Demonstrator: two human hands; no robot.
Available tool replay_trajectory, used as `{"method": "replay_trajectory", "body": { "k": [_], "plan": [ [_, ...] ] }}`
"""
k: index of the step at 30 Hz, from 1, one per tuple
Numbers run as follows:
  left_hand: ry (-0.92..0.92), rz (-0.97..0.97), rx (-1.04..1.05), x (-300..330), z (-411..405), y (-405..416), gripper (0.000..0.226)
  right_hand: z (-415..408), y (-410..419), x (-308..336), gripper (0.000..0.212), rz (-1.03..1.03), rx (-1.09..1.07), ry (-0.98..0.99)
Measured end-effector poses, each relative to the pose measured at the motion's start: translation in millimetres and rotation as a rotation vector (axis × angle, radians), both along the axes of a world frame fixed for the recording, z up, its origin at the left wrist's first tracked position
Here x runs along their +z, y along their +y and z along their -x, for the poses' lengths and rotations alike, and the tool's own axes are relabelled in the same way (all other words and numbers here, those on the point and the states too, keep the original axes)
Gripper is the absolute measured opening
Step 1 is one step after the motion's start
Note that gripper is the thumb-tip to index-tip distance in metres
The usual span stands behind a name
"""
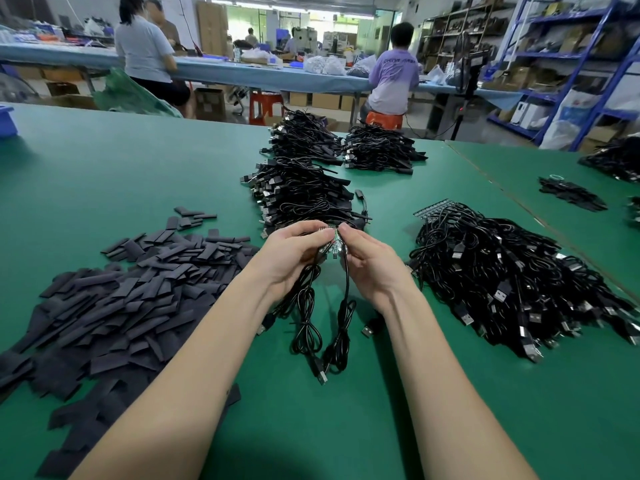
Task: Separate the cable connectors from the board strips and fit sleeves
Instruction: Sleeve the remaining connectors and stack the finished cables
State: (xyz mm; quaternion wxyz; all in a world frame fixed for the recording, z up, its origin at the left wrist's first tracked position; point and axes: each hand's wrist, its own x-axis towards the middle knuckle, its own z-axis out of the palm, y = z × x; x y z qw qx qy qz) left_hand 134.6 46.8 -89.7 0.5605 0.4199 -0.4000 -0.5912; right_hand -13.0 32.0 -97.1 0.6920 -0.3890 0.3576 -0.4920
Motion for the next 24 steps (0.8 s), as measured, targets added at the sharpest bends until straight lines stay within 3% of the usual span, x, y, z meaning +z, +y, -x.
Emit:
{"method": "replay_trajectory", "body": {
  "k": [3, 5, 8, 12, 14, 16, 18, 21, 24],
  "plan": [
    [0.145, -0.042, -0.018, 0.2, 0.5, -1.5, 0.01, -2.3, 1.9, -0.1, 0.006, -0.135, -0.012, -0.154],
    [0.131, -0.048, 0.038, -4.2, 0.3, -3.3, 0.015, 1.5, 2.0, -0.3, 0.015, -0.178, -0.031, -0.183],
    [-0.243, -0.038, 0.222, -21.0, -3.9, -7.3, 0.02, 11.2, 0.5, 3.1, 0.029, -0.155, -0.017, -0.028],
    [-0.825, 0.116, 0.343, -34.9, -3.7, -5.2, 0.017, 15.5, -3.2, 6.9, 0.016, -0.114, -0.011, 0.171],
    [-1.018, 0.253, 0.348, -37.0, 0.4, -3.5, 0.019, 14.5, -5.5, 7.7, 0.016, -0.132, -0.072, 0.184],
    [-1.093, 0.364, 0.367, -35.2, 5.2, -2.5, 0.015, 14.0, -7.9, 6.7, 0.014, -0.153, -0.143, 0.214],
    [-0.915, 0.391, 0.352, -29.6, 11.9, -0.2, 0.009, 11.9, -9.4, 5.4, 0.013, -0.148, -0.208, 0.27],
    [-0.418, 0.2, 0.13, -21.5, 22.1, 0.4, 0.01, 7.3, -8.6, 7.6, 0.012, -0.114, -0.232, 0.344],
    [-0.145, 0.049, 0.074, -21.2, 26.3, 2.0, 0.008, 5.4, -6.4, 14.1, 0.016, -0.002, -0.231, 0.525]
  ]
}}
